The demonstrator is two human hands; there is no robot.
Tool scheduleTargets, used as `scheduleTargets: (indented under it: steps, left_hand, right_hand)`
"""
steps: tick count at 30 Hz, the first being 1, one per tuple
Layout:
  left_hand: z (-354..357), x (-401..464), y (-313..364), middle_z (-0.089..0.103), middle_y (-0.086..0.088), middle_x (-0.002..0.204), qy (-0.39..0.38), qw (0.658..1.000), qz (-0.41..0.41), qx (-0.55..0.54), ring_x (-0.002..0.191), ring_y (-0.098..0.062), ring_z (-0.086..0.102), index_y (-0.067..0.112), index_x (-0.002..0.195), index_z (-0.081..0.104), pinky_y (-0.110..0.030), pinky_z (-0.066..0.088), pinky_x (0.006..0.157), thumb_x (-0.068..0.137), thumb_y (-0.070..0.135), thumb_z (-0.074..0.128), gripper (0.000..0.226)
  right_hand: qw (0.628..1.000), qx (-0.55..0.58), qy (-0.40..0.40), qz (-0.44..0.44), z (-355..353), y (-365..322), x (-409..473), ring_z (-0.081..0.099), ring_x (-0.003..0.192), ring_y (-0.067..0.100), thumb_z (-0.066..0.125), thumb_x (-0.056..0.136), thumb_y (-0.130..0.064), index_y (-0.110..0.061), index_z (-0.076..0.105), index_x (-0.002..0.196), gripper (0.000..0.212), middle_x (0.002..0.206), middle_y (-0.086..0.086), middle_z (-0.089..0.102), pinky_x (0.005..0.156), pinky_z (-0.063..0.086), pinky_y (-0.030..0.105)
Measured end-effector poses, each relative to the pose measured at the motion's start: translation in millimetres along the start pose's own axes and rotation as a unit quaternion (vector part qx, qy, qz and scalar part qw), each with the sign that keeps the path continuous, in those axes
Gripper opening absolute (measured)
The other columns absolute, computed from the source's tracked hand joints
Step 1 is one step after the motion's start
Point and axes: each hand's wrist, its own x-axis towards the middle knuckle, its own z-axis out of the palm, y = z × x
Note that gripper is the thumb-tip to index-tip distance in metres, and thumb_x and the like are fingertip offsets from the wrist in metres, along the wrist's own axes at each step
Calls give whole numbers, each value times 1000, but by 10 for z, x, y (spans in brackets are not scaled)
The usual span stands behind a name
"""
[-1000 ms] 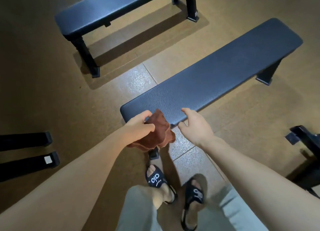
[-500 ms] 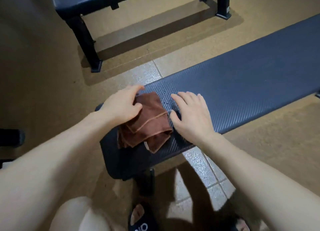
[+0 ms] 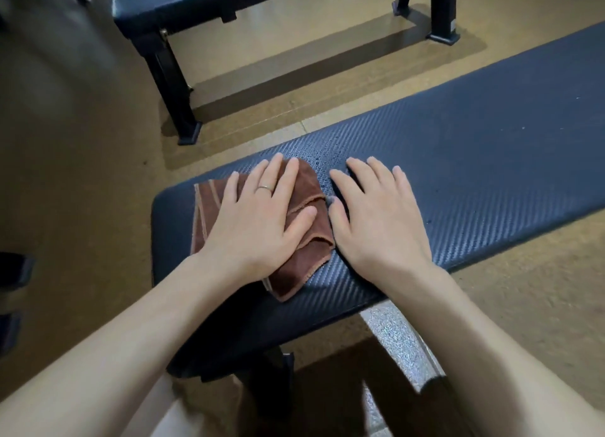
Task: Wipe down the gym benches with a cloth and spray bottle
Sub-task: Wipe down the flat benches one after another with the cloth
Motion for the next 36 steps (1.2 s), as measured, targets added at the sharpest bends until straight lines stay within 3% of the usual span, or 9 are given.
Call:
scheduleTargets:
  steps: [4, 7, 9, 14, 17, 23, 27, 29, 36]
  left_hand:
    - [-28, 331, -111, 13, -2, 172, 27, 999, 21, -4, 158, -20, 13, 25, 165, 11, -50, 13, 126, 97, 64, 11, 78]
    - [-42, 521, -143, 15, 0, 172, 38, 999, 10, -10, 157, -19, 15, 26, 165, 11, -49, 12, 126, 106, 55, 22, 67]
    - [-33, 420, -138, 13, 3, 172, 38, 999, 14, -3, 157, -18, 14, 26, 165, 11, -51, 11, 126, 104, 57, 20, 68]
    - [26, -422, -131, -8, 14, 172, -5, 997, 74, -13, 159, -11, -4, 37, 164, -1, -49, 1, 128, 97, 69, 14, 76]
    - [58, -619, -132, -15, 18, 170, -27, 996, 84, -16, 156, -5, -15, 39, 163, -6, -45, -6, 128, 95, 74, 17, 79]
    - [19, 67, -269, 11, 11, 172, 16, 996, 91, -9, 158, -13, 11, 35, 165, 10, -47, 11, 127, 98, 63, 15, 72]
    - [-37, 596, -438, 29, 2, 168, 30, 999, 23, -31, 152, -23, 31, 33, 163, 19, -51, 28, 121, 93, 65, 16, 77]
    - [-7, 578, -399, 33, 2, 166, 49, 998, -8, -25, 149, -25, 35, 34, 162, 21, -53, 27, 121, 95, 64, 18, 74]
    - [43, -666, -339, 4, 14, 172, 5, 998, 54, -24, 159, -14, 2, 41, 164, 2, -52, 3, 128, 100, 66, 16, 70]
  right_hand:
    - [1000, -15, 21, -4, 26, -21, -14, 37, 146, 31, 33, 102, -34, -21, 55, 141, 47, 151, 4, 50, 121, 26, 53]
    - [999, -13, 35, -8, 26, -19, -36, 39, 144, 29, 32, 101, -30, -20, 55, 141, 47, 150, 2, 51, 121, 27, 53]
    - [999, -7, 42, -12, 20, 8, -39, 42, 142, 29, 32, 99, -29, -18, 57, 138, 48, 146, 3, 54, 120, 28, 52]
    - [997, -18, 69, -19, -36, 88, 47, 54, 126, 29, 34, 98, -29, -16, 63, 128, 44, 126, 3, 63, 118, 28, 51]
    - [996, -8, 87, -15, -26, 154, 19, 55, 122, 29, 36, 98, -27, -13, 64, 124, 41, 125, 5, 63, 116, 32, 51]
    - [997, -9, 80, -18, 13, 159, -6, 54, 121, 29, 37, 98, -26, -11, 65, 123, 40, 128, 8, 61, 105, 40, 47]
    - [996, 5, 81, -23, -7, 191, -31, 53, 124, 27, 35, 97, -28, -13, 65, 127, 45, 131, 6, 61, 109, 40, 46]
    - [996, 4, 83, -25, -3, 185, -42, 54, 123, 28, 36, 97, -28, -13, 65, 126, 44, 130, 6, 61, 108, 40, 47]
    - [997, -19, 75, -19, 17, 150, -41, 54, 115, 30, 37, 97, -26, -11, 63, 119, 37, 121, 8, 61, 101, 42, 47]
